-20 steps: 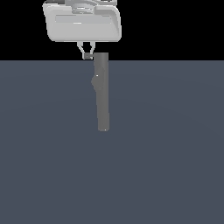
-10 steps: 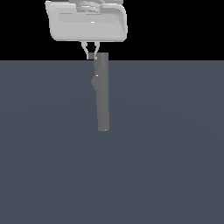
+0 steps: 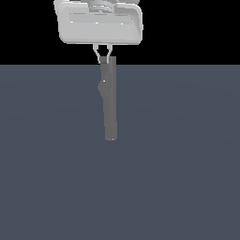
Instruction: Turn on the faucet by rotating a designated handle.
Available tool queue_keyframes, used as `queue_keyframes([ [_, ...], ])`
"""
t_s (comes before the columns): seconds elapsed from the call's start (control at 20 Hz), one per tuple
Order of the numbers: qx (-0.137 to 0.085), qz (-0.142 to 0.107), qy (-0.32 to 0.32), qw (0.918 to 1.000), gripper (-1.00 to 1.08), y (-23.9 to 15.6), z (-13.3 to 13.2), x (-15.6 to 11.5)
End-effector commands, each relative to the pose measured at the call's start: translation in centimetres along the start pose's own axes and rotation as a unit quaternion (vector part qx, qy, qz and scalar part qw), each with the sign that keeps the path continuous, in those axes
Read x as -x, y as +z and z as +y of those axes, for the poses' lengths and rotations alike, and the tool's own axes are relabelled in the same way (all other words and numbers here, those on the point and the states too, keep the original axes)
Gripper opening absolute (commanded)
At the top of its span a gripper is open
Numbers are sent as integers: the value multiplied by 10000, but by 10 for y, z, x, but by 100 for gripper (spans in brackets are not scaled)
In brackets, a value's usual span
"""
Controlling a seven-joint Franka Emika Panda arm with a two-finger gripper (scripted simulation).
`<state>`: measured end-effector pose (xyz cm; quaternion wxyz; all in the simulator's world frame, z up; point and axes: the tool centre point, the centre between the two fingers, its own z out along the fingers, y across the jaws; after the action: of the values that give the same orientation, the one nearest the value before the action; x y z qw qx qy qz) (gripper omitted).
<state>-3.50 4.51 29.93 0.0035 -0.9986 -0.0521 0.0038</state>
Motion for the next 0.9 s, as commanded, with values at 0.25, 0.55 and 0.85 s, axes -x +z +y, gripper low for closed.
queue_keyframes([
  [0.25, -15, -62, -3, 10000, -100, 0, 19, -3],
  [0.55, 3, -28, 92, 10000, -100, -1, 38, -22],
  [0.85, 20, 4, 185, 9998, -100, -1, 56, -40],
])
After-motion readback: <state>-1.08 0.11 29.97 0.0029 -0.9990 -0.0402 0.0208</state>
